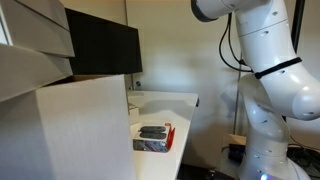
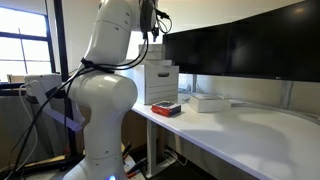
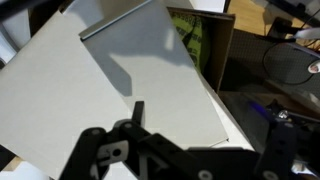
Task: Pick up the two box and put them on the table
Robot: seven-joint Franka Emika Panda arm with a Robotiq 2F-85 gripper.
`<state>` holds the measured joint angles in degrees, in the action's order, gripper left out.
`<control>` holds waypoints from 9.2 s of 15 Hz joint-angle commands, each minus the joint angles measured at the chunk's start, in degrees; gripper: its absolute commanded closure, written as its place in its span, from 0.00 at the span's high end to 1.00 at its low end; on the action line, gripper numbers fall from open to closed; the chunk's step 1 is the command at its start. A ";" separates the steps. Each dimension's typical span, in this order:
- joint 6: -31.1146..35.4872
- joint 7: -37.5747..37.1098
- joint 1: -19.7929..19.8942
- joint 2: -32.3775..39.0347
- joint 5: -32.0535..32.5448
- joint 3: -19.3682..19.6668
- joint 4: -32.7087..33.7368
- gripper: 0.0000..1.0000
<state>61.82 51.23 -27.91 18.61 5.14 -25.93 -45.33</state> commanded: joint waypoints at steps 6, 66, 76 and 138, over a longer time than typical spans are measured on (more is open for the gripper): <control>-0.39 4.54 0.02 0.93 0.03 0.28 1.62 1.00; 6.02 20.39 -2.66 -0.65 1.09 -0.23 -7.66 1.00; 6.94 19.18 -2.58 -1.33 2.37 0.67 -10.25 0.60; 24.00 1.44 16.62 -36.14 -6.06 22.56 -57.00 0.60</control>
<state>82.51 53.67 -12.31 -15.44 0.19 -3.00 -97.31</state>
